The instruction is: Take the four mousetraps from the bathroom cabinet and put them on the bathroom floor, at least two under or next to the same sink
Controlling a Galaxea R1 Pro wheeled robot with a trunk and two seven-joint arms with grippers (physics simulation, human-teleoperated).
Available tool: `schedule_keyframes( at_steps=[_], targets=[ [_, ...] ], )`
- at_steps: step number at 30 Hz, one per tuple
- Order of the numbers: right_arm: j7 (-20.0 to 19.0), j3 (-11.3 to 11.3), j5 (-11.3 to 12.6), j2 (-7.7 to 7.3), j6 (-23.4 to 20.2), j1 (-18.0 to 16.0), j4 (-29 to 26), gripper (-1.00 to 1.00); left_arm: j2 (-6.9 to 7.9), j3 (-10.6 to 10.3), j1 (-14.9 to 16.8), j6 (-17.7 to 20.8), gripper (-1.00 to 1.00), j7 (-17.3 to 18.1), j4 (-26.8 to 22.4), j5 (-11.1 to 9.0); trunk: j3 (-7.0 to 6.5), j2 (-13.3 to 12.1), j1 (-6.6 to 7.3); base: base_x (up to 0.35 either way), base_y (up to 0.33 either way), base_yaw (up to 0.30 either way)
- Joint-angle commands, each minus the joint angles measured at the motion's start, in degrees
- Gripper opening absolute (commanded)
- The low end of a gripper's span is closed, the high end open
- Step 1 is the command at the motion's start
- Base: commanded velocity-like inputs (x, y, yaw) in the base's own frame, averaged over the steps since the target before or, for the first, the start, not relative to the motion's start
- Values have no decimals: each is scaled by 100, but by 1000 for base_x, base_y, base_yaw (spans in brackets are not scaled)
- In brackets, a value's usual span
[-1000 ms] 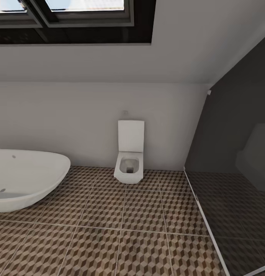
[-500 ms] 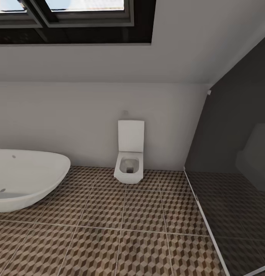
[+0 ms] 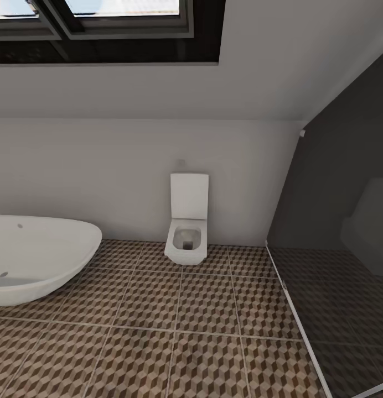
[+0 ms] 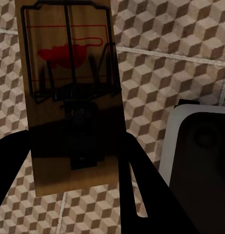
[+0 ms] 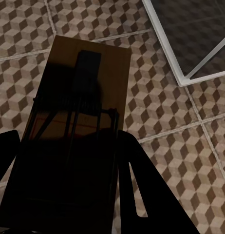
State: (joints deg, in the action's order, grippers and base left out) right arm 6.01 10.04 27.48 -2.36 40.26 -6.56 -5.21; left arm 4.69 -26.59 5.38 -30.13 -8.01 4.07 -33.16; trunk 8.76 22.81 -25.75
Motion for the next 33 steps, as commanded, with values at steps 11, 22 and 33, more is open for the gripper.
schedule_keyframes(
  at_steps=[11,22,33],
  targets=[
    [49,51,13,-1,9,-3,-4,-100,-3,-40,7,-20,-100,-34,14,12,11,11,-3,0,0,0],
    [49,51,13,-1,9,-3,-3,-100,-3,-40,7,-19,-100,-34,14,13,11,11,-3,0,0,0],
    [49,51,12,-1,9,-3,-2,-100,-3,-40,7,-18,-100,-34,14,12,11,11,-3,0,0,0]
  ],
)
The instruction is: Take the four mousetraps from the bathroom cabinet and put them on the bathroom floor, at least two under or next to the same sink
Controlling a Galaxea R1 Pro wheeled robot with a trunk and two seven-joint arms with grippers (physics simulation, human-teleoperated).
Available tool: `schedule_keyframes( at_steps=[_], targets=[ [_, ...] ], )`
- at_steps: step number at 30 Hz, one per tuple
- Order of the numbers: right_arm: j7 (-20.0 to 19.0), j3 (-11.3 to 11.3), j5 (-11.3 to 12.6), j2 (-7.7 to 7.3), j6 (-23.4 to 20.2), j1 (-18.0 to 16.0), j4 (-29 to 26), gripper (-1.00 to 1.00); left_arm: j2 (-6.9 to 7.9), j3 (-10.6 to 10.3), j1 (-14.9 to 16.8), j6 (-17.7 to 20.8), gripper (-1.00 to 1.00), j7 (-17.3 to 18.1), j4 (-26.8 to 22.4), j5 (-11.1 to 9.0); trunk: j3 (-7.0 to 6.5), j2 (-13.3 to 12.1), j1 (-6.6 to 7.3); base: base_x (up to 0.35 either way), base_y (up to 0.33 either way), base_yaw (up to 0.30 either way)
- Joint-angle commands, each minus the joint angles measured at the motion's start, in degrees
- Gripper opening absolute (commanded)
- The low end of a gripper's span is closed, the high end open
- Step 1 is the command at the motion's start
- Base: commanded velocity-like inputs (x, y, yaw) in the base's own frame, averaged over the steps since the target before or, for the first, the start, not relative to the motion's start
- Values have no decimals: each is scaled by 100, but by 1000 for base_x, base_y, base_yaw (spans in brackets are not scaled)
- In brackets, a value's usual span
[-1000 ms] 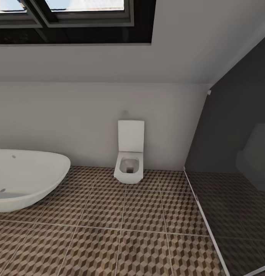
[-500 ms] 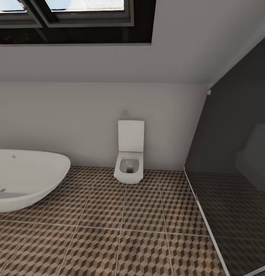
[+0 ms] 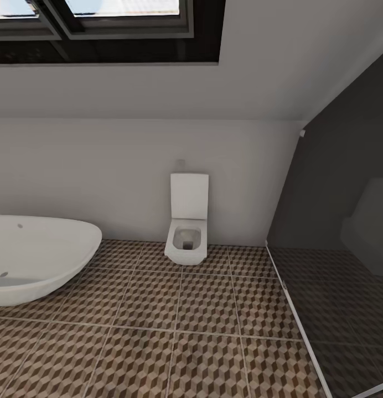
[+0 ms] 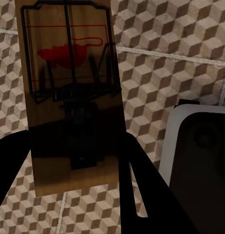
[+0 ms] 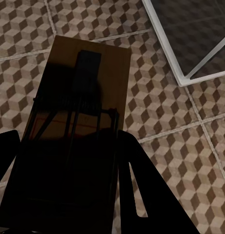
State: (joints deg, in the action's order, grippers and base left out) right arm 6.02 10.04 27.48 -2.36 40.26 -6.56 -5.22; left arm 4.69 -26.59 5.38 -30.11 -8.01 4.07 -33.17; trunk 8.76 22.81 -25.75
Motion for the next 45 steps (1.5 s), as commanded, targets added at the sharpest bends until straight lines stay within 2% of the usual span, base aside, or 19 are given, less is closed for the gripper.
schedule_keyframes(
  at_steps=[1,45],
  targets=[
    [49,51,13,-1,9,-3,-3,-100,-3,-40,7,-20,-100,-34,14,14,11,11,-3,0,0,0],
    [49,51,12,-1,9,-3,-4,-100,-3,-40,7,-21,-100,-34,14,12,11,11,-3,0,0,0]
  ],
)
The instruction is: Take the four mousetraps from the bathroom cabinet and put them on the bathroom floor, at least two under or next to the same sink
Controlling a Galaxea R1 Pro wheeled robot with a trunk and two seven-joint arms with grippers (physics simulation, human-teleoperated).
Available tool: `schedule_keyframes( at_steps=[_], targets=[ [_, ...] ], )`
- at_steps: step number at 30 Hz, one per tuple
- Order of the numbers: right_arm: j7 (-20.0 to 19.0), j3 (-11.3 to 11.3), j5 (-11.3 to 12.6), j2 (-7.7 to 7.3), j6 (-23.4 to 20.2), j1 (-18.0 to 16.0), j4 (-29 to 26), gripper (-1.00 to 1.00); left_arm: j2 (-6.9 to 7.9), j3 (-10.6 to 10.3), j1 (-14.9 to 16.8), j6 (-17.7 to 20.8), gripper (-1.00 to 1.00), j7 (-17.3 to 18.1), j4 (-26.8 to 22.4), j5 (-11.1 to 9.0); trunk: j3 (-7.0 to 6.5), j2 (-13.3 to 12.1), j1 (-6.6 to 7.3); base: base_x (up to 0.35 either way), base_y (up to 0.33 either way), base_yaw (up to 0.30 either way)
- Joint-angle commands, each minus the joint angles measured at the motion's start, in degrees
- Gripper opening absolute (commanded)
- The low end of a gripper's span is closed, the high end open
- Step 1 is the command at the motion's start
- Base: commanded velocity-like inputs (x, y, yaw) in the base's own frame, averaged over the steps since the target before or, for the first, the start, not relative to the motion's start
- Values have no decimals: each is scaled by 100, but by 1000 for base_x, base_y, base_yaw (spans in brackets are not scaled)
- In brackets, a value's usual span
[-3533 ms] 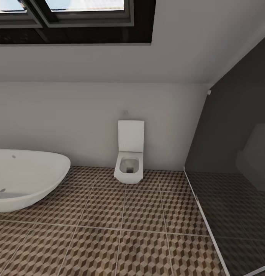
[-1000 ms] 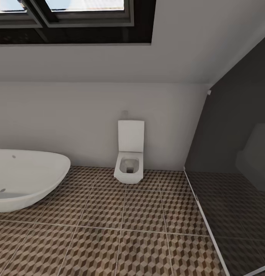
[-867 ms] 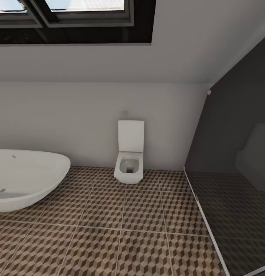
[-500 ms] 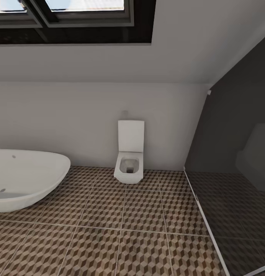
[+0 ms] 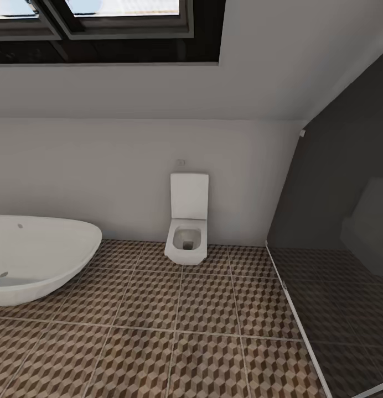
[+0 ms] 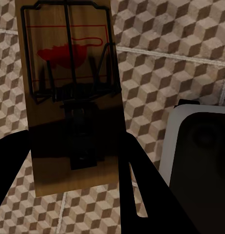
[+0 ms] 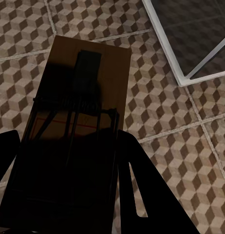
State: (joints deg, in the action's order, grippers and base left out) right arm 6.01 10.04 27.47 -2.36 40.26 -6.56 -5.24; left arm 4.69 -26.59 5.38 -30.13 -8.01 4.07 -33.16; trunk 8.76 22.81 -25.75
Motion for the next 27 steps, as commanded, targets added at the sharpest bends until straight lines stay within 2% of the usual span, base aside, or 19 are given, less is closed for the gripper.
schedule_keyframes(
  at_steps=[1,27],
  targets=[
    [49,51,12,-1,9,-3,-2,-100,-3,-40,7,-18,-100,-34,14,12,11,11,-3,0,0,0],
    [49,52,12,-1,9,-3,-3,-100,-3,-40,7,-20,-100,-34,14,12,11,11,-3,0,0,0]
  ],
)
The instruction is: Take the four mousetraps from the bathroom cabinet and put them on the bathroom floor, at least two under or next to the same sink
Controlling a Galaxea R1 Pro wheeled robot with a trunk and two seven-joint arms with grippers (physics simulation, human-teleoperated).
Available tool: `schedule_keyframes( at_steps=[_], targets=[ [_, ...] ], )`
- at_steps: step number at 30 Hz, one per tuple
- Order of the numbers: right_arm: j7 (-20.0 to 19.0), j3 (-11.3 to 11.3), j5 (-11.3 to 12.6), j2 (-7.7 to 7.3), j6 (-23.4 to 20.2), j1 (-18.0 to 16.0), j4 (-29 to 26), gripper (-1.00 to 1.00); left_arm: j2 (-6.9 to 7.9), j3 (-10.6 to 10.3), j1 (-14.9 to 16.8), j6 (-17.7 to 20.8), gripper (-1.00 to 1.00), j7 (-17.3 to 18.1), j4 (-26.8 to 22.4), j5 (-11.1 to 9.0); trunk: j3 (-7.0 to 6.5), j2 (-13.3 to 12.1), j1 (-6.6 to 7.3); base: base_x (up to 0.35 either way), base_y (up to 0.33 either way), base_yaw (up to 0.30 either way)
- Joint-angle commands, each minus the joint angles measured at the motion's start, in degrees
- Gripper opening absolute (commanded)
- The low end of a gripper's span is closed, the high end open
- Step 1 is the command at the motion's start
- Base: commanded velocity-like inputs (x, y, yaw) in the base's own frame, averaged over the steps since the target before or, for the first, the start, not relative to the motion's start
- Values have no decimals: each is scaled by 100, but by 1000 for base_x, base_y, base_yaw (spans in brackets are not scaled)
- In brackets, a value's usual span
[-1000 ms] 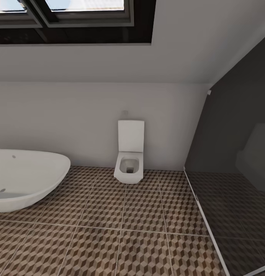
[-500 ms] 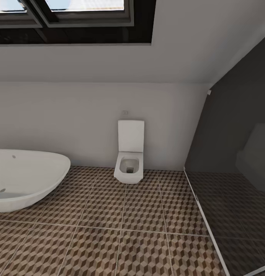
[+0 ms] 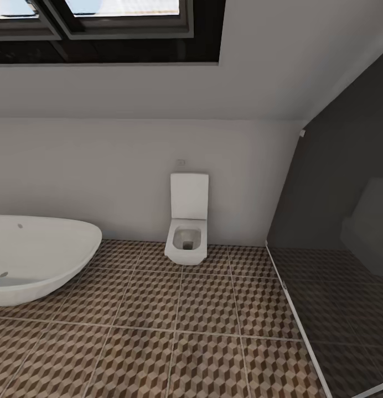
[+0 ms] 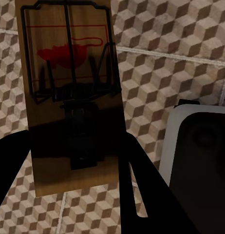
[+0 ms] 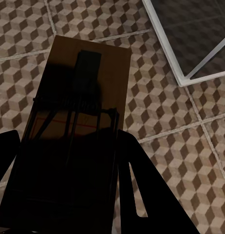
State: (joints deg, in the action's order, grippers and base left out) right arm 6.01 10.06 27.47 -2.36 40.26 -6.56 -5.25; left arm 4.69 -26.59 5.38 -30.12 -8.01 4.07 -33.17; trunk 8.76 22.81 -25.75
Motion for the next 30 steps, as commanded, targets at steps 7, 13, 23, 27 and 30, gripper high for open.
schedule_keyframes(
  at_steps=[7,13,23,27,30],
  targets=[
    [49,50,14,-1,9,-3,1,-100,-3,-40,7,-20,-100,-34,14,12,11,11,-3,0,0,0],
    [49,49,13,-1,9,-3,0,-100,-3,-40,7,-20,-100,-34,14,12,11,11,-3,0,0,0],
    [49,49,15,-1,9,-3,3,-100,-3,-40,7,-20,-100,-34,14,12,11,11,-3,0,0,0],
    [49,49,14,-1,9,-3,1,-100,-3,-40,7,-20,-100,-34,14,12,11,11,-3,0,0,0],
    [49,49,13,-1,9,-3,-1,-100,-3,-40,7,-20,-100,-34,14,12,11,11,-3,0,0,0]
  ],
)
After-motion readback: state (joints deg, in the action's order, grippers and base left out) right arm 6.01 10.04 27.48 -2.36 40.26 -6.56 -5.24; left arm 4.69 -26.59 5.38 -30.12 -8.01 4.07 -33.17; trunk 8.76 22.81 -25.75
